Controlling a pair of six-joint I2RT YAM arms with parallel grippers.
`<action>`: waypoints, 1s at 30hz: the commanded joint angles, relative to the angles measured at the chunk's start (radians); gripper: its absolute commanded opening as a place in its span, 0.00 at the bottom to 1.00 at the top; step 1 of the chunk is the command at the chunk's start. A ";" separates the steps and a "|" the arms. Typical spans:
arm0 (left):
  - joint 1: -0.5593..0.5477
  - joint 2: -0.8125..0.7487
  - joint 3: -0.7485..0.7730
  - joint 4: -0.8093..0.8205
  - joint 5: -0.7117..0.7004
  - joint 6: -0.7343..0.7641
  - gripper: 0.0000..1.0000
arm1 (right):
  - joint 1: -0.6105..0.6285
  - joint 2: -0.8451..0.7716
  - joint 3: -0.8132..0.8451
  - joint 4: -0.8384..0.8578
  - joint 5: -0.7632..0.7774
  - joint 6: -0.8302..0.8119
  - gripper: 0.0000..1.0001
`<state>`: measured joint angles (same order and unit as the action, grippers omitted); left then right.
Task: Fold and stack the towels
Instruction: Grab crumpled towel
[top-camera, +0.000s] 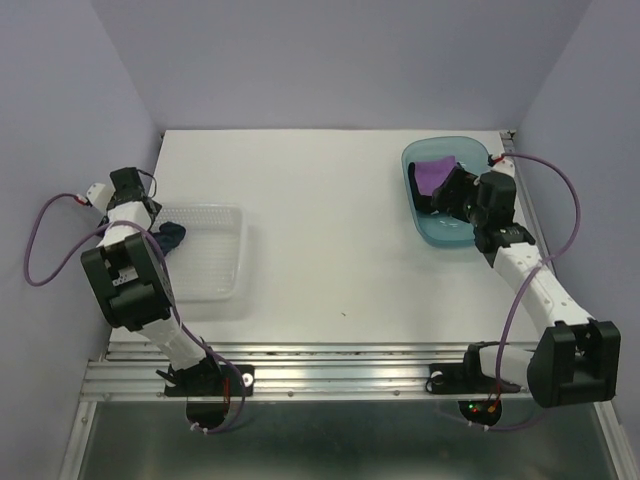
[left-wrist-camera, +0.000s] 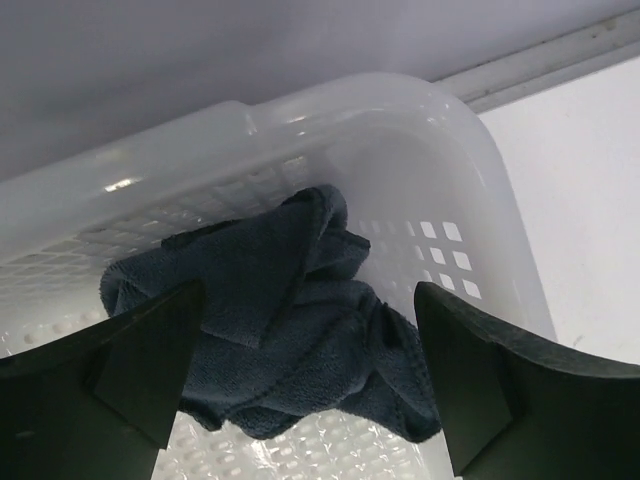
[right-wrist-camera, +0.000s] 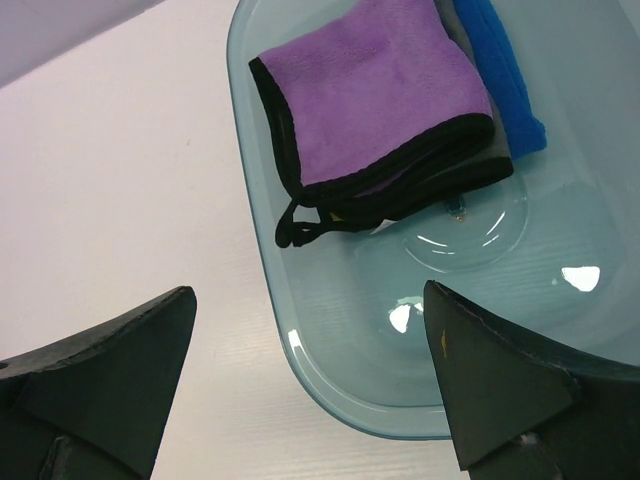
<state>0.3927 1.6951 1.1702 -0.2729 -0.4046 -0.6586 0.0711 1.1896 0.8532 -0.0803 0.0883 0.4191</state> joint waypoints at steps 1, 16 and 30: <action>0.028 0.011 -0.007 0.046 -0.031 0.005 0.97 | -0.007 0.005 0.026 0.063 -0.013 0.003 1.00; 0.049 -0.032 -0.036 0.037 0.032 0.017 0.00 | -0.007 0.030 0.032 0.050 0.013 0.000 1.00; 0.034 -0.658 -0.185 0.124 0.269 -0.049 0.00 | -0.007 -0.088 0.007 0.033 -0.084 0.023 1.00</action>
<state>0.4278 1.1591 0.9905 -0.2131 -0.2298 -0.6720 0.0711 1.1767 0.8532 -0.0769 0.0441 0.4236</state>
